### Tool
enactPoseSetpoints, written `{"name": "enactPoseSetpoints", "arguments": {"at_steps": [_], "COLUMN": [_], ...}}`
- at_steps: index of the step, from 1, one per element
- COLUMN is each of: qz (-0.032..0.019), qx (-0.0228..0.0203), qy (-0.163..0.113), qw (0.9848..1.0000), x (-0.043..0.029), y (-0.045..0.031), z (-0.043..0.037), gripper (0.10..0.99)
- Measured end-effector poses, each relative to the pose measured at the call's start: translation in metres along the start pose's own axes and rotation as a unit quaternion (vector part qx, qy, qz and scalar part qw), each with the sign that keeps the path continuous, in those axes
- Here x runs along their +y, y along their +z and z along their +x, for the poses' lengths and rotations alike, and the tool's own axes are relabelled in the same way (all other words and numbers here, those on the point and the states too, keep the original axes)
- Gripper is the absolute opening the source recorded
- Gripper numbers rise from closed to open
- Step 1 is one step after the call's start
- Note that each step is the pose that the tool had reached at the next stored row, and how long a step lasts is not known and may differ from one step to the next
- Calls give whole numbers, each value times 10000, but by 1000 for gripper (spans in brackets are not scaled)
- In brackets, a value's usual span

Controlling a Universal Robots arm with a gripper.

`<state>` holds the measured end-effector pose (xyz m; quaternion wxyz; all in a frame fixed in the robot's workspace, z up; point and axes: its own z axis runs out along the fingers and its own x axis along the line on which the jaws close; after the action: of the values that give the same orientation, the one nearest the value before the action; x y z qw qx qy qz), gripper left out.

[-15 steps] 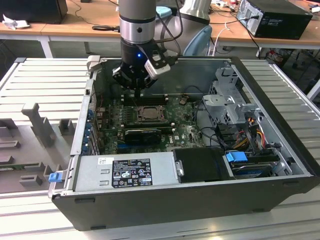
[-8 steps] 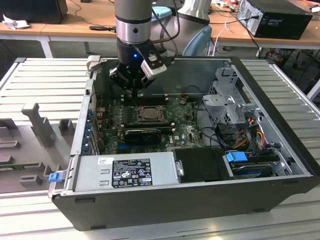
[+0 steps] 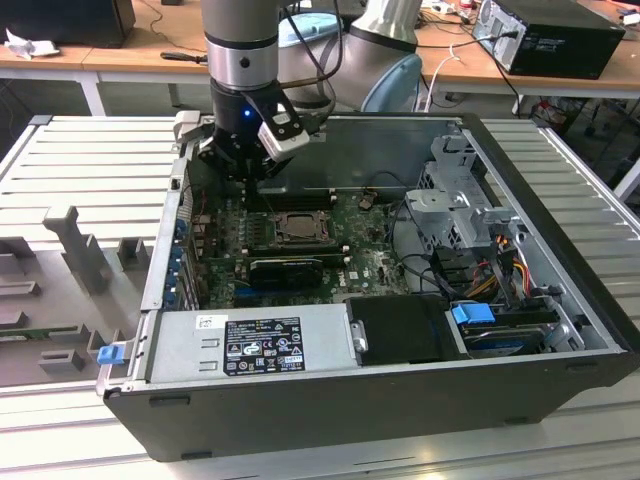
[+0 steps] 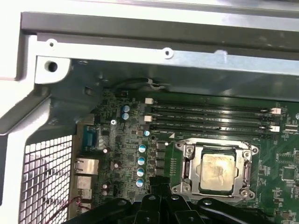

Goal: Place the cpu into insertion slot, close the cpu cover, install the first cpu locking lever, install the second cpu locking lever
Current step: 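Install the first cpu locking lever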

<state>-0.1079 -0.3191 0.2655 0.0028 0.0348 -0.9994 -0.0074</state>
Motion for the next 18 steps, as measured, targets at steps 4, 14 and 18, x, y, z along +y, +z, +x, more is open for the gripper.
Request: {"name": "enactPoseSetpoints", "arguments": {"at_steps": [4, 14, 18], "qz": [1, 5, -1], "qx": [1, 3, 0], "qy": [0, -3, 2], "qw": [10000, 10000, 10000], "x": [14, 42, 107], "y": [11, 42, 60], "z": [56, 139, 138], "gripper": [106, 106, 106]}}
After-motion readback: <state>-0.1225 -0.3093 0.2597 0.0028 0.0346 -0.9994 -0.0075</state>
